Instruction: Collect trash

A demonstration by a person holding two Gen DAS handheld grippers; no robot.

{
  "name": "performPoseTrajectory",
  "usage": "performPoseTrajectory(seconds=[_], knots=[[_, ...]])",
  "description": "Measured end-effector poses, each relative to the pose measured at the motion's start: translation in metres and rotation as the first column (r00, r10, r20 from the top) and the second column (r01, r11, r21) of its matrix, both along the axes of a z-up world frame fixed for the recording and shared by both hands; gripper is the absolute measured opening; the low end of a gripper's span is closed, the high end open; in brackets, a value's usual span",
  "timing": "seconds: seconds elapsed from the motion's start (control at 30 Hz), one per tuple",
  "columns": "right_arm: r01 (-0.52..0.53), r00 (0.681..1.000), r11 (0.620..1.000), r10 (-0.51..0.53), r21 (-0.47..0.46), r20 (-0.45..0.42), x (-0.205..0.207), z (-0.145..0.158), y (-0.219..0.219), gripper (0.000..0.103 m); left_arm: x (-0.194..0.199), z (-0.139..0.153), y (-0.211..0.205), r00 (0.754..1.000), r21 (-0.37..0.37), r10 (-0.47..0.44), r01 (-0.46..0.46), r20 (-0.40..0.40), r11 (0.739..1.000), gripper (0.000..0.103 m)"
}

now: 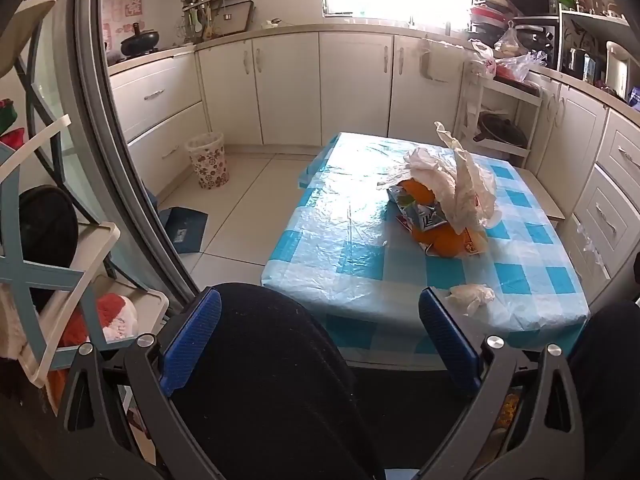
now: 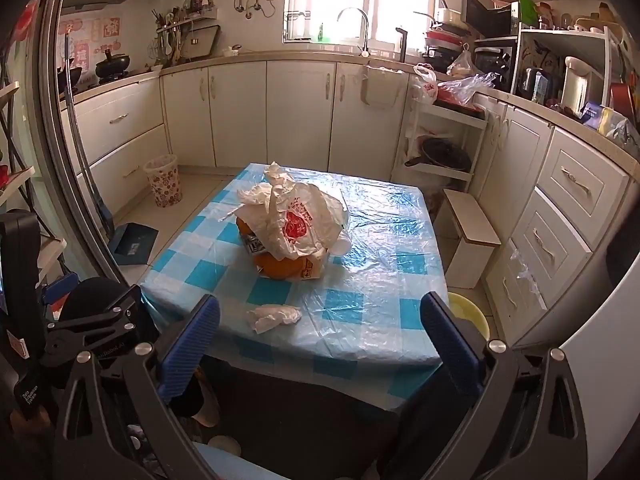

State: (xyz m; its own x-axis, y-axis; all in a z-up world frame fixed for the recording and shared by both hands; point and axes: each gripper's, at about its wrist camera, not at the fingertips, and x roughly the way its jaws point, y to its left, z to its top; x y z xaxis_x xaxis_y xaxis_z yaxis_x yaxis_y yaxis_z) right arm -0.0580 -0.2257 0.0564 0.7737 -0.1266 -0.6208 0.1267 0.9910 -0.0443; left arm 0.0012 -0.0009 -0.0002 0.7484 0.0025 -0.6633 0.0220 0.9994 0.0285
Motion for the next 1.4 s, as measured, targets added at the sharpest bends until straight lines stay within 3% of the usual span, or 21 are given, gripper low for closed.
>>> performPoseTrajectory(seconds=[1.1, 1.4], knots=[[0.015, 1.000, 0.997, -0.013, 0.078, -0.025, 0.000, -0.015, -0.011, 0.096, -0.005, 0.000, -0.004, 0.999, 0.045, -0.007, 0.005, 0.034, 0.999, 0.095], [0.010, 1.000, 0.999, -0.009, 0.049, -0.018, 0.001, -0.019, -0.009, 0.096, -0.005, 0.000, -0.005, 0.999, 0.051, -0.007, 0.005, 0.043, 0.999, 0.095]])
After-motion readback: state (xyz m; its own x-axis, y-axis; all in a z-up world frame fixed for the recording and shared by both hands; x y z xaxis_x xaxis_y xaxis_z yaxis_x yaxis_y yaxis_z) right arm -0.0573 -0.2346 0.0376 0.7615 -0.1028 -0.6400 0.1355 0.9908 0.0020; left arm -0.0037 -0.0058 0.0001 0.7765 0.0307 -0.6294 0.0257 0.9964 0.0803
